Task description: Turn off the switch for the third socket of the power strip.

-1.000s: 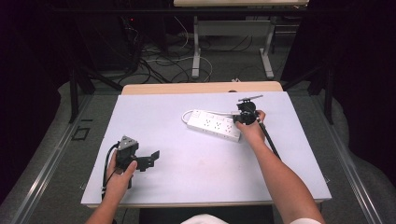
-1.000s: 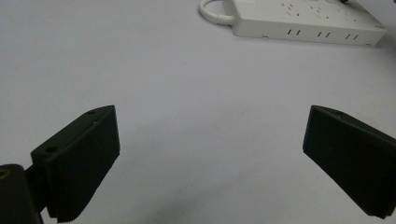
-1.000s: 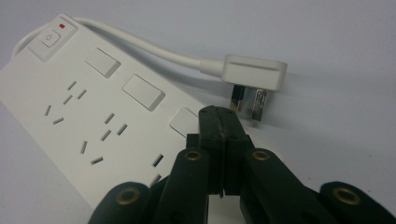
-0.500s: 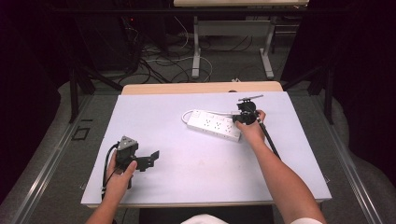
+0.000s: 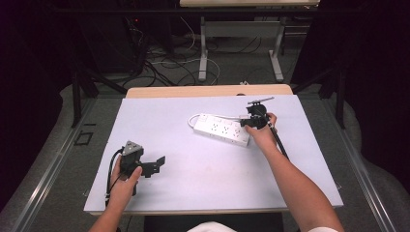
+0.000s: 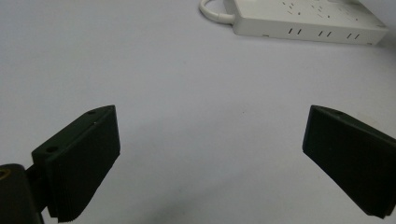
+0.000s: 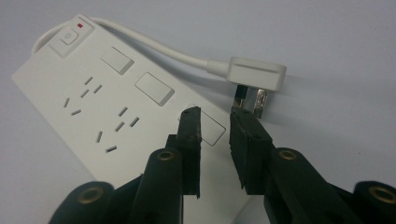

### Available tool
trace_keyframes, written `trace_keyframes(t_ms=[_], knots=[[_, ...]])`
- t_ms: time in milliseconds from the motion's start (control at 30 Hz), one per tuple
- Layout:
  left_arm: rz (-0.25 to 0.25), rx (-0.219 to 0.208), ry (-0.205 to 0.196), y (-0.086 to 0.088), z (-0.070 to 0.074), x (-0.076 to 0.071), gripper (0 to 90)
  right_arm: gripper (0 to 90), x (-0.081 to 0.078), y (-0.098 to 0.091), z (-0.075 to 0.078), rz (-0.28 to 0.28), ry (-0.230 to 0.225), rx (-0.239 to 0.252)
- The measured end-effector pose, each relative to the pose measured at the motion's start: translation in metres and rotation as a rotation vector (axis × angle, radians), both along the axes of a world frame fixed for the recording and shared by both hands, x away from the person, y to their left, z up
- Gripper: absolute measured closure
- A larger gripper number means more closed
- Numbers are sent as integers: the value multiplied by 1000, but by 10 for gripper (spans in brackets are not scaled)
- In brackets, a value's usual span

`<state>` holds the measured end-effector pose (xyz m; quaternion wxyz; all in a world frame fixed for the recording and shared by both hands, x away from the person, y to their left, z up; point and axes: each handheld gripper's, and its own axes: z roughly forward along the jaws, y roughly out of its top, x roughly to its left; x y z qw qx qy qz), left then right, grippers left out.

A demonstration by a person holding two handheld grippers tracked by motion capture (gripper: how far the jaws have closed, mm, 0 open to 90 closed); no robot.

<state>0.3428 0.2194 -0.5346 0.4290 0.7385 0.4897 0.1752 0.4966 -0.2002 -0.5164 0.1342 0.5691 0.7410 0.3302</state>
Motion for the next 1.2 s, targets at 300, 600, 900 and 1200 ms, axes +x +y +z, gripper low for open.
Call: trace_keyframes(t_ms=[300, 600, 900, 1200], knots=[[0, 0, 2, 0, 0, 0, 41, 660, -7, 2, 8, 40, -2, -10], [1, 1, 2, -1, 0, 0, 41, 591, -14, 2, 15, 69, 9, -12], [2, 1, -1, 0, 0, 0, 41, 535, -23, 3, 23, 109, -7, -32], [3, 0, -2, -1, 0, -1, 41, 503, -35, 2, 29, 149, -14, -48]])
